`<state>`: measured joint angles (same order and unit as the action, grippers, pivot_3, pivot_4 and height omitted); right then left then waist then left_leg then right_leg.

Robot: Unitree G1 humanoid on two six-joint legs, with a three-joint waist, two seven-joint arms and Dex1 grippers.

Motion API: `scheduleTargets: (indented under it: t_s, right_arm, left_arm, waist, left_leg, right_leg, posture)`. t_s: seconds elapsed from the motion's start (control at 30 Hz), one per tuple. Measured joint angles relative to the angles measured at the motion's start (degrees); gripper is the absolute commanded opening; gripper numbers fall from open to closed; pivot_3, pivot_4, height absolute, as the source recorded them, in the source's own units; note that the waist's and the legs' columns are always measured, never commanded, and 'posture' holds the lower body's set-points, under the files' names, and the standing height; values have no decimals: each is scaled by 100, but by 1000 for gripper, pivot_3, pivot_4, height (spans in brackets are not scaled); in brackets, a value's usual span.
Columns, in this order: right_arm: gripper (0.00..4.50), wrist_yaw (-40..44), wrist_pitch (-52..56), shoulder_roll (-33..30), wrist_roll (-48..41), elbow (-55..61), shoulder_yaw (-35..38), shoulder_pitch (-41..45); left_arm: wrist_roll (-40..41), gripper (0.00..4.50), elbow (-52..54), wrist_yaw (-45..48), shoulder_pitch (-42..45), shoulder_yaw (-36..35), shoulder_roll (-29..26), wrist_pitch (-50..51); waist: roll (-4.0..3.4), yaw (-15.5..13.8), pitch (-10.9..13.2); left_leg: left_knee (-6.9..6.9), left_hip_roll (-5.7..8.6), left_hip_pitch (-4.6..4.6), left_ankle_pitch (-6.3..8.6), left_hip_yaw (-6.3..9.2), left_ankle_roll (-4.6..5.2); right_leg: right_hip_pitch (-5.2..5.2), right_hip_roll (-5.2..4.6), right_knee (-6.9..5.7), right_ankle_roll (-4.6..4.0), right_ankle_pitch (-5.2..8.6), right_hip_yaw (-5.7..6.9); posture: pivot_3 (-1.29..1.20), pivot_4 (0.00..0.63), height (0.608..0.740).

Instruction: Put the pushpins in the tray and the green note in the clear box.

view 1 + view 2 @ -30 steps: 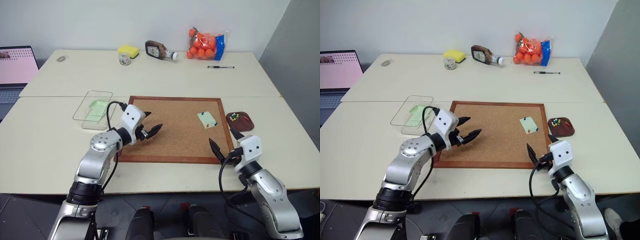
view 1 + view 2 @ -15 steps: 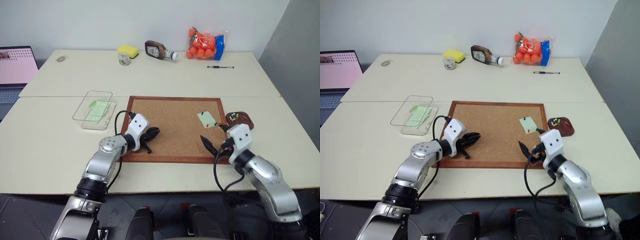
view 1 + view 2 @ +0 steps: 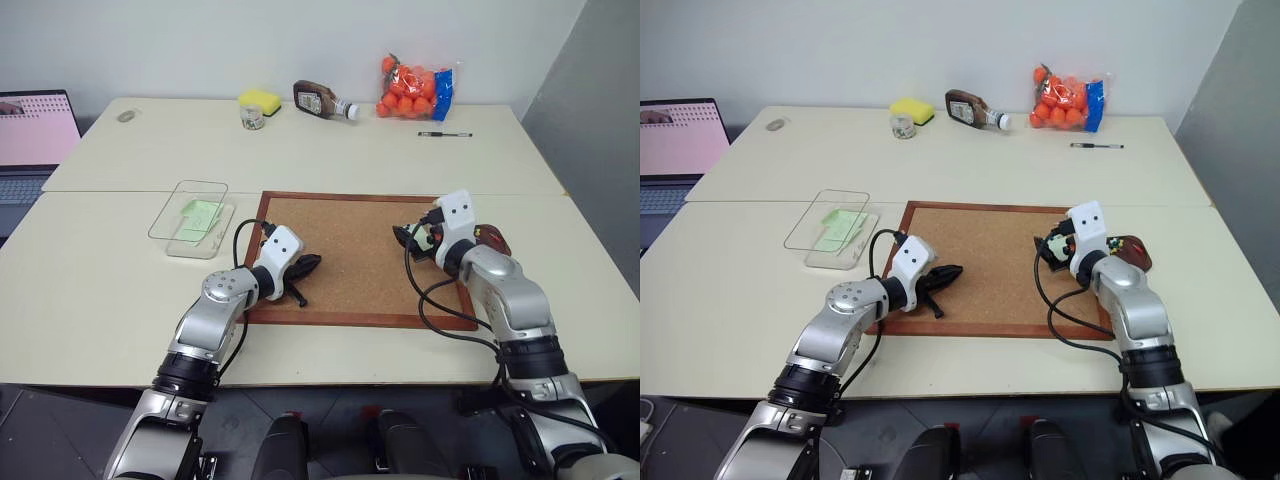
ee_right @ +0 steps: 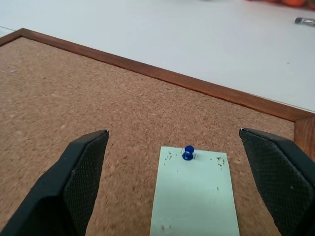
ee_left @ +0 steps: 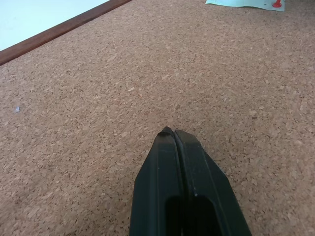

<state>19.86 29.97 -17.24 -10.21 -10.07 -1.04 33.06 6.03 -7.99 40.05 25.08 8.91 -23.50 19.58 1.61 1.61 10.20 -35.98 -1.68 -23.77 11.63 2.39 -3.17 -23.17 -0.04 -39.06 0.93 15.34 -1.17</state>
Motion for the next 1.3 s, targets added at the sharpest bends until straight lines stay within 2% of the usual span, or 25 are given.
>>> scheduleTargets:
  t_s: [0.27,0.4,0.5,0.67,1.03,1.3]
  right_arm:
    - [4500,-28,-366,112,120,-921,1,268]
    - [3962,-73,-467,174,186,-1055,2,308]
    - [3396,-77,-524,206,218,-1075,2,309]
    - [2210,-93,-598,226,238,-1238,3,350]
    - [88,-131,-689,287,236,-1387,34,422]
    - [10,-118,-648,312,219,-1300,95,405]
  left_arm:
    - [-77,12,148,-12,-19,13,-5,142]
    - [-81,0,240,-14,-55,14,-5,213]
    - [-81,0,340,-8,-109,34,-6,257]
    - [-79,0,465,1,-182,42,-7,316]
    - [-76,0,578,53,-240,48,-11,381]
    - [-81,0,624,56,-278,49,-11,374]
  waist:
    - [-1,5,0]
    - [-1,6,0]
    - [-1,8,0]
    - [-1,9,0]
    - [-1,11,0]
    - [-3,11,2]
  left_leg:
    - [1,-1,-1,0,-1,0]
    - [2,-2,-1,0,-1,0]
    - [2,-1,-1,0,-1,0]
    - [2,-1,-1,0,-1,0]
    - [3,-1,-1,0,-1,0]
    - [3,-1,-3,0,-1,0]
  right_leg:
    - [-1,0,0,-2,-1,-1]
    - [-1,0,0,-2,-1,0]
    - [-1,0,0,-3,-2,0]
    - [-1,0,0,-3,-2,-1]
    - [-2,0,2,-3,-2,-1]
    - [-3,0,2,-3,-2,-1]
  posture:
    - [0,150,740]
    - [0,150,740]
    - [0,150,740]
    - [0,150,740]
    - [0,150,740]
    - [0,150,740]
